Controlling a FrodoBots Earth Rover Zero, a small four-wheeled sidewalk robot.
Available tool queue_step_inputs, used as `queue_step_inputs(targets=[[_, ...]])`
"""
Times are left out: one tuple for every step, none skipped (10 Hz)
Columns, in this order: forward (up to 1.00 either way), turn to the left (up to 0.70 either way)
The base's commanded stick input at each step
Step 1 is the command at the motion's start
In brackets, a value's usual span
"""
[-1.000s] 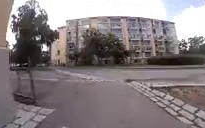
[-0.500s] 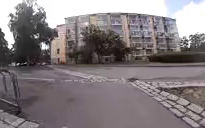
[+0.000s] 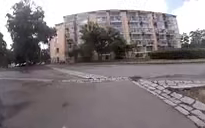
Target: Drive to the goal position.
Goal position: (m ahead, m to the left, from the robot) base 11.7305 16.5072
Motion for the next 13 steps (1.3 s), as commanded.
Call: queue_step_inputs(targets=[[0.7, 0.22], [0.7, 0.27], [0.7, 0.28], [0.7, 0.28], [0.7, 0.28], [0.7, 0.12], [0.7, 0.0], [0.7, 0.0], [0.7, 0.0], [0.7, 0.0], [0.7, 0.0], [0.7, 0.0], [0.7, 0.0]])
